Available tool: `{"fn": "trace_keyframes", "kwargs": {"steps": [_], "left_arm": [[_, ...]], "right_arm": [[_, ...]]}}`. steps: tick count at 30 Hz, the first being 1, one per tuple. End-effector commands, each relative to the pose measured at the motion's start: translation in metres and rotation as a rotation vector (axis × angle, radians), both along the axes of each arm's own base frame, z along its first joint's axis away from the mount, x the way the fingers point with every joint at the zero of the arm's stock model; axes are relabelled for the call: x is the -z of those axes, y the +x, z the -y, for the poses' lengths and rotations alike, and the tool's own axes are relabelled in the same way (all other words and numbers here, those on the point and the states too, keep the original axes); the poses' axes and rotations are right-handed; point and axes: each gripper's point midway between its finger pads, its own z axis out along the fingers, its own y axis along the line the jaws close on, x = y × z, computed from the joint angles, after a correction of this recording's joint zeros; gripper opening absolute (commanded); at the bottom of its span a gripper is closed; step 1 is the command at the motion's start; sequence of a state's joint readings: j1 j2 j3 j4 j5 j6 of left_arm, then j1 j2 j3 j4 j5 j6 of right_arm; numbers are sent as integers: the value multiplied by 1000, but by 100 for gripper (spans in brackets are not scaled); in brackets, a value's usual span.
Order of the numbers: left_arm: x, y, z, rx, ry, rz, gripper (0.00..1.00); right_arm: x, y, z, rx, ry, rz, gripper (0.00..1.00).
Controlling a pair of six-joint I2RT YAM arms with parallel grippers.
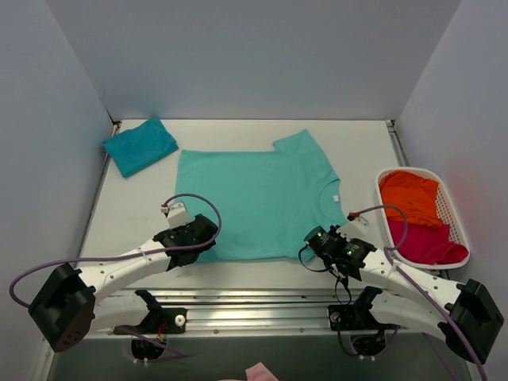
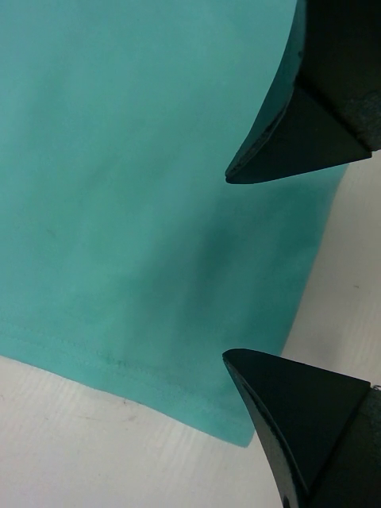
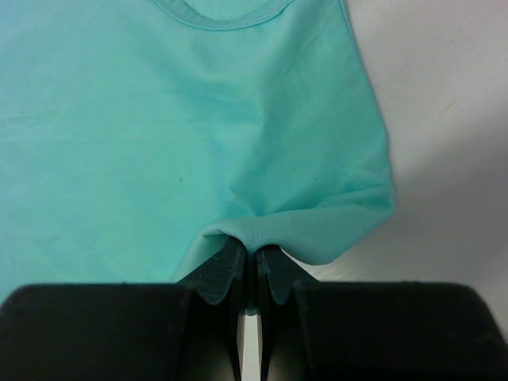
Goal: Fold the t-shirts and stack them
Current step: Flatten the tshirt out
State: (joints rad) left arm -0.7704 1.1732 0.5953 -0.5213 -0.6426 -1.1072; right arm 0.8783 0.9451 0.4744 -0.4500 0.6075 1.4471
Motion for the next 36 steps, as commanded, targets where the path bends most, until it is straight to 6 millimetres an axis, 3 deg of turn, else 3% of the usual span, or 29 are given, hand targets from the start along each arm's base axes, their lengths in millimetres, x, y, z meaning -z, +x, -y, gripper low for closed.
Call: {"fn": "trace_keyframes", "kwargs": {"steps": [1, 5, 8, 14, 16, 23, 26, 31, 36], "left_arm": [[-8, -10, -3, -39, 23, -5, 94], [-16, -21, 0, -16, 37, -19, 94], [-9, -32, -4, -28, 78, -75, 94], [-21, -49, -7, -57, 97, -54, 94], [-14, -52, -13, -73, 102, -64, 94], [7, -57, -4, -105, 25, -77, 100], [15, -58, -3, -114, 26, -81, 90], [29, -55, -6, -158, 97, -91, 89], [29, -49, -9, -200, 137, -58, 88]], "right_arm": [[10, 13, 4, -72, -51, -34, 0], [22, 20, 18, -53, -93, -75, 0], [29, 30, 21, -56, -56, -90, 0], [40, 40, 27, -59, -18, -128, 0], [39, 42, 31, -44, -15, -125, 0], [34, 43, 35, -35, 2, -105, 0], [37, 43, 34, -40, 4, -113, 0], [38, 42, 32, -56, 12, -115, 0], [38, 42, 31, -71, 20, -115, 0]]}}
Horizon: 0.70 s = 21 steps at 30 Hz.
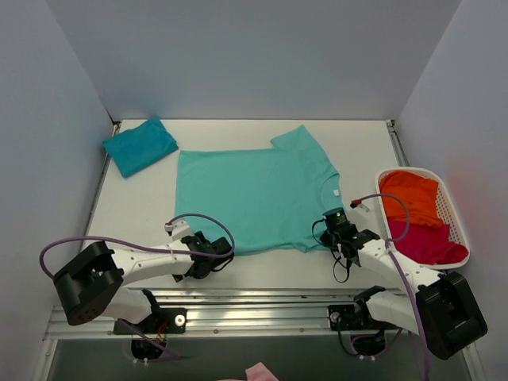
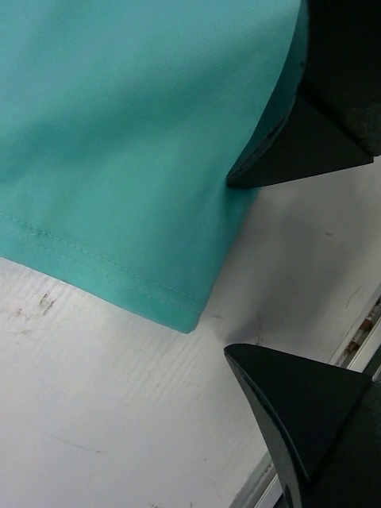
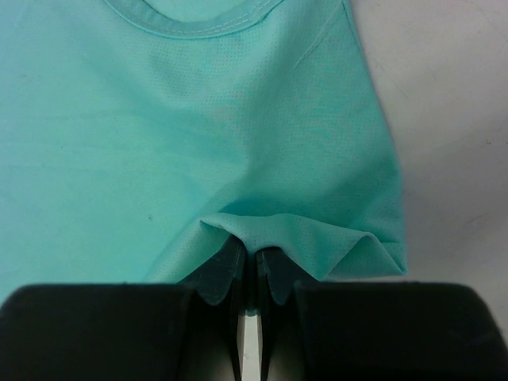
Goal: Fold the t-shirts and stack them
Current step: Flatten the tshirt out
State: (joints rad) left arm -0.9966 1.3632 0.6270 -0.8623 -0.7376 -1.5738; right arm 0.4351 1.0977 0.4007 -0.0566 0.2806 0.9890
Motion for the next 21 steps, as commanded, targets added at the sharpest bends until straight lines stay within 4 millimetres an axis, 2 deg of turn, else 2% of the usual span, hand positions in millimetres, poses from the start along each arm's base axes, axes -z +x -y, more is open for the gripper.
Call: {"fn": "trace_keyframes", "kwargs": {"steps": [1, 5, 6, 10, 21], "left_arm": [[-3, 10, 2, -64, -3, 68, 88], [-5, 12, -2, -101, 23, 93, 86], [-5, 12, -4, -113, 21, 103, 82], [-18, 10, -1, -106, 7, 176, 77], [-34, -2, -3, -136, 52, 230, 79]], "right_arm": [[1, -2, 2, -15, -5, -4, 0], [0, -2, 0, -28, -2, -2, 0], [0, -1, 0, -31, -1, 0, 0], [2, -1, -2, -39, 0, -3, 0], [5, 0, -3, -45, -1, -8, 0]]}}
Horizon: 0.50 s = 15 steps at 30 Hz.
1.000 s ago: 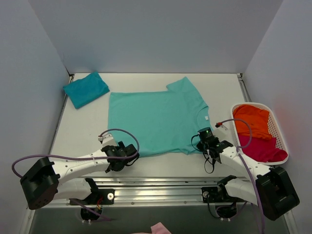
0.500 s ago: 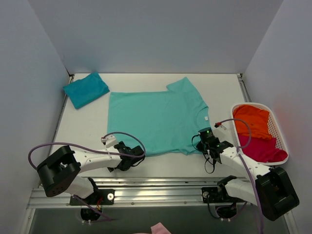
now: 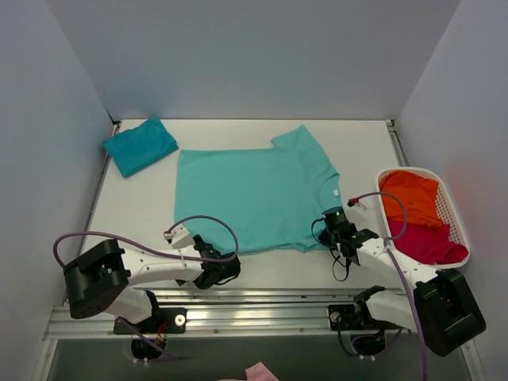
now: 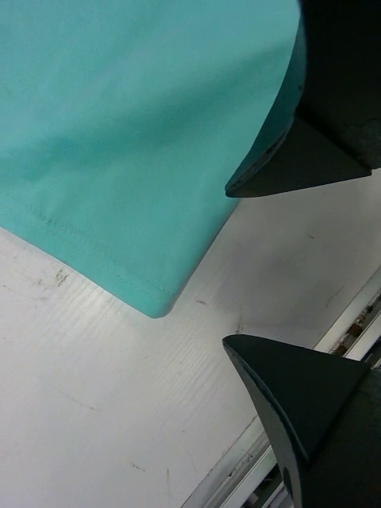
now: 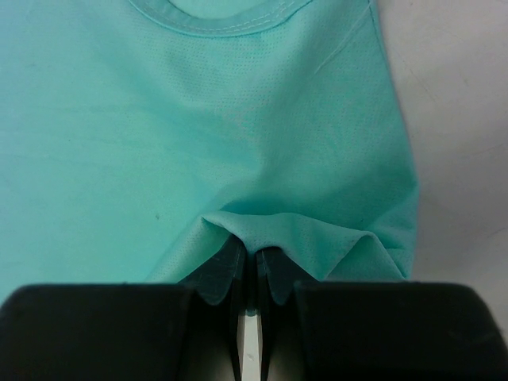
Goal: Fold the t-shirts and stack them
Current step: Flatten the tshirt out
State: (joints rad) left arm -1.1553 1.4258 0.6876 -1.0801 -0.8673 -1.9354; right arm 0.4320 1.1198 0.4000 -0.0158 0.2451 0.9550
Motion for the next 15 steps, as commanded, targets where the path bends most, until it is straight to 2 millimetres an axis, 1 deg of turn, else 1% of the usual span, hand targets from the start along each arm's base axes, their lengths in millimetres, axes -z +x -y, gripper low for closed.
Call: {"fn": "trace_keyframes", "kwargs": {"steps": [1, 2, 5, 6, 7, 9, 11, 12, 14, 15], "left_arm": [[-13, 4, -5, -63, 17, 67, 82], [-12, 5, -3, -64, 17, 64, 87], [-6, 6, -1, -70, 33, 54, 92], [-1, 8, 0, -64, 38, 45, 94], [2, 11, -3, -78, 36, 35, 95], [11, 17, 1, -66, 7, 26, 97], [11, 21, -4, -83, -1, 36, 97], [9, 26, -1, -73, -21, 46, 97], [11, 28, -8, -86, -32, 41, 96], [10, 30, -5, -77, -59, 51, 95]], "right_arm": [[3, -3, 4, -4, -16, -10, 0], [4, -4, 4, -5, -15, -11, 0], [3, -3, 3, -9, -12, -10, 0], [3, -4, 3, -10, -12, -10, 0], [3, -3, 3, -12, -11, -8, 0], [3, -4, 2, -16, -7, -7, 0], [3, -4, 1, -19, -4, -3, 0], [3, -4, 1, -21, -4, -4, 0], [3, -4, 1, -22, -5, -6, 0], [4, -4, 1, -22, -5, -9, 0]]}}
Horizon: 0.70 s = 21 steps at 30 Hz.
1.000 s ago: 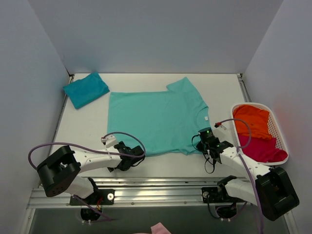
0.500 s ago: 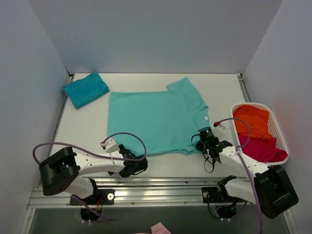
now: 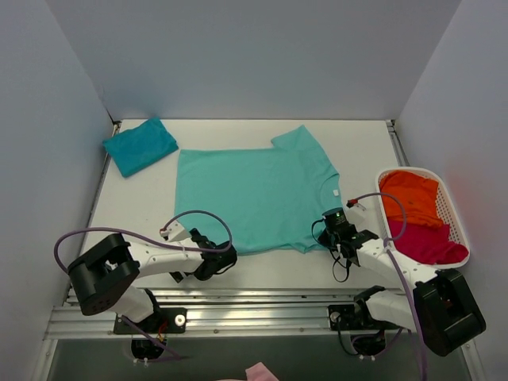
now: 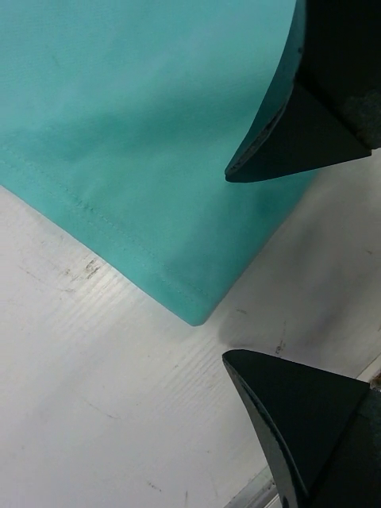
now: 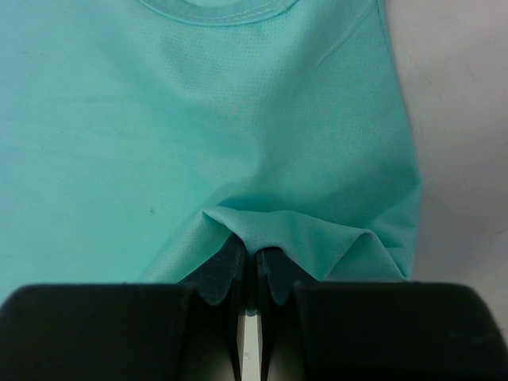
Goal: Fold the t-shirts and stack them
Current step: Flatten the tshirt out, then fold the tshirt
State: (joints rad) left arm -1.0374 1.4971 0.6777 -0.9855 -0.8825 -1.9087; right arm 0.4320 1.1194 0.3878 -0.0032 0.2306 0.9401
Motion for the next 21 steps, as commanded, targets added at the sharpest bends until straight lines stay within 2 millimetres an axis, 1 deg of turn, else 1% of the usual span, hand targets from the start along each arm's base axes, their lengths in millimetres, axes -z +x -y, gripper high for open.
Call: {"fn": "trace_keyframes", "kwargs": {"steps": [1, 3, 6, 7, 8, 10, 11, 12, 13, 15, 18, 21], "left_arm": [[-3, 11, 5, 24, -67, 45, 93], [-3, 13, 4, 23, -71, 44, 90], [-3, 14, 3, 21, -61, 39, 77], [-3, 14, 3, 21, -59, 35, 71], [-3, 15, 3, 22, -57, 35, 58], [-3, 16, 3, 24, -52, 32, 45], [-3, 16, 3, 25, -48, 28, 35], [-3, 17, 3, 26, -43, 25, 27], [-2, 17, 3, 23, -41, 22, 19], [-2, 17, 2, 19, -30, 16, 10], [-3, 18, 2, 19, -32, 23, 2], [-3, 17, 1, 28, -40, 29, 2]], "right_arm": [[1, -2, 3, -3, -9, -2, 0], [0, -2, 3, -2, -8, -2, 0], [1, -2, 3, -3, -10, -4, 0], [1, -1, 3, -3, -10, -4, 0], [1, -1, 3, -1, -10, -4, 0], [1, -1, 3, 1, -13, -3, 0], [1, -1, 3, 0, -12, -3, 0], [1, -1, 3, 1, -13, -4, 0], [1, -1, 4, 3, -14, -5, 0], [0, 0, 4, 5, -13, -2, 0], [1, -1, 5, 10, -15, -1, 0], [1, -1, 5, 13, -17, 0, 0]]}}
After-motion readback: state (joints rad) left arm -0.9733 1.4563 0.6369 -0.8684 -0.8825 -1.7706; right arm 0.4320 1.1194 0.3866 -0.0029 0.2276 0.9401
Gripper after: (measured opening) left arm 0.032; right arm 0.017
